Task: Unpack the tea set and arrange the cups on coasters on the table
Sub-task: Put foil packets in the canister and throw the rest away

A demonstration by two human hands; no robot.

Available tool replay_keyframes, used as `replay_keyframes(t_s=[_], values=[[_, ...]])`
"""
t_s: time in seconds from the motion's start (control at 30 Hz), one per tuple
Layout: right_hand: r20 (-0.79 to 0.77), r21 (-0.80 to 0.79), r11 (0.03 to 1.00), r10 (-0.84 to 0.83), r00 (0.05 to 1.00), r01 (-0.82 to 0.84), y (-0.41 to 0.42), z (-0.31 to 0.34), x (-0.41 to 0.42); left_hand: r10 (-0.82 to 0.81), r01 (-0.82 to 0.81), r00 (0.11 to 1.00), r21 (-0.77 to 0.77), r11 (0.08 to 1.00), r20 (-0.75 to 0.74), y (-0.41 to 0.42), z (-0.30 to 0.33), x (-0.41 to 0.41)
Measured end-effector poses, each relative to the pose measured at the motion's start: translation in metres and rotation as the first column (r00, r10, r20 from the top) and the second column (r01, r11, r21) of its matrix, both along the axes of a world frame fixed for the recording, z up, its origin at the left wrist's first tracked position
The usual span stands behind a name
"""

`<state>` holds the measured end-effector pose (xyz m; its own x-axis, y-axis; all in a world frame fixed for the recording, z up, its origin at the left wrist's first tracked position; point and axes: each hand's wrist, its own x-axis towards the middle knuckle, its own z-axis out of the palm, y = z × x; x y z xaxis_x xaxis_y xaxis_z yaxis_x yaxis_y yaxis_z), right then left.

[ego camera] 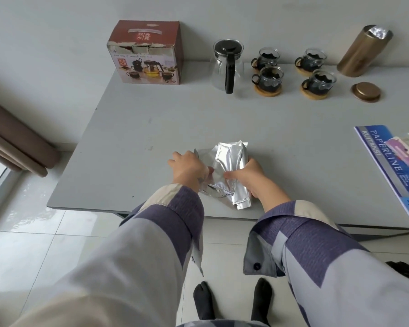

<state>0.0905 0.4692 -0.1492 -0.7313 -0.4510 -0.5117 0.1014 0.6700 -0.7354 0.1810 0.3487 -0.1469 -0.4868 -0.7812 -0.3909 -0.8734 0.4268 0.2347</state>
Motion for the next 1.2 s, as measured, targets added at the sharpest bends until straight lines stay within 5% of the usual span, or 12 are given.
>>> replay_keyframes(t_s=[0.23, 0.37, 0.67, 0.83, 1.2], values=[[0.011, 0.031, 1.0, -0.002, 1.0, 0.002, 0.004, 0.001, -0.001, 0.314, -0.24, 0.932, 0.34, 0.909, -0.182, 0.008, 0.006, -0.003], [0.09, -0.014, 0.999, -0.028, 0.996, 0.029, 0.007, 0.002, -0.005, 0.5, -0.285, 0.844, 0.63, 0.723, -0.192, 0.009, 0.01, -0.004], [0.101, -0.068, 0.996, -0.055, 0.993, 0.062, 0.009, 0.001, -0.002, 0.253, -0.144, 0.956, 0.518, 0.843, -0.146, 0.027, 0.024, -0.015], [0.187, -0.115, 0.981, -0.131, 0.974, 0.154, 0.016, 0.009, -0.005, 0.393, -0.152, 0.891, 0.669, 0.728, -0.225, 0.029, 0.027, -0.007], [0.293, -0.354, 0.853, -0.288, 0.911, 0.384, 0.112, 0.096, -0.082, 0.278, 0.164, 0.796, 0.634, 0.756, -0.538, 0.091, 0.099, -0.089]])
